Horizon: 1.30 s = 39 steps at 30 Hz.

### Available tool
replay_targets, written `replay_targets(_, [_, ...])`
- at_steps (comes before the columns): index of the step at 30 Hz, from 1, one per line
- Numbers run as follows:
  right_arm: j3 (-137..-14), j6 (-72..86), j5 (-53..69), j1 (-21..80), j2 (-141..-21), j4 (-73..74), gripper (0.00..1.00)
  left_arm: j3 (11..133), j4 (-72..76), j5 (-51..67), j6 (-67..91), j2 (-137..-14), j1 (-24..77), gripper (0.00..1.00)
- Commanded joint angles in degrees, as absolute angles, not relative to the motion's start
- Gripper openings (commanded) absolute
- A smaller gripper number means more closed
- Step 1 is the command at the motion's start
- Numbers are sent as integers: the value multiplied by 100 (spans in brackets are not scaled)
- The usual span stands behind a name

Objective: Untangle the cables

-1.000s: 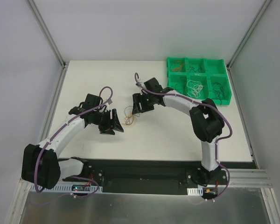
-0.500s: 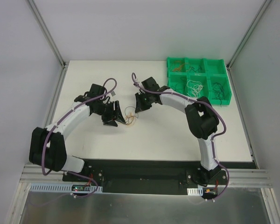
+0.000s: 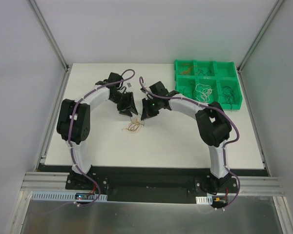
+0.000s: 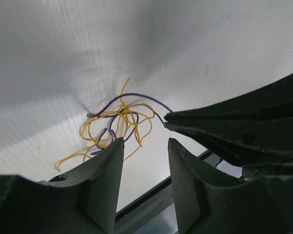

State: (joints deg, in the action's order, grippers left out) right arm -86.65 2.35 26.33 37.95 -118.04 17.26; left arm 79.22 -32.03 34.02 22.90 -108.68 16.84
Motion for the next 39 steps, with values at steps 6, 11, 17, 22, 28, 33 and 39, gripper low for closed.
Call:
replay_targets(6, [-8604,325,2979,3639,-11426,1652,1,8394,-3331,3437,1987,-11408,1810,31])
replay_targets(11, [-8666,352,3058,3569,-11478,1626,1,8200,-3331,3191,1881,-11364,1986,31])
replay_targets(17, [-8727,404,3111,3542,-11496,1626,1,8174,-3331,3190,1855,-11531,2083,29])
replay_targets(22, [-8780,439,3164,3498,-11505,1635,1,7972,-3340,3024,1741,-11373,2083,26])
replay_targets(28, [-8667,492,2928,3411,-11312,1678,1,7867,-3427,2892,1626,-11058,2048,0])
replay_targets(33, [-7991,755,1489,3016,-10286,1959,1,7568,-3498,2366,1819,-9786,1855,0])
replay_targets(39, [-7243,888,-278,2199,-8503,2802,0,7129,-3840,1048,2092,-7939,1451,0])
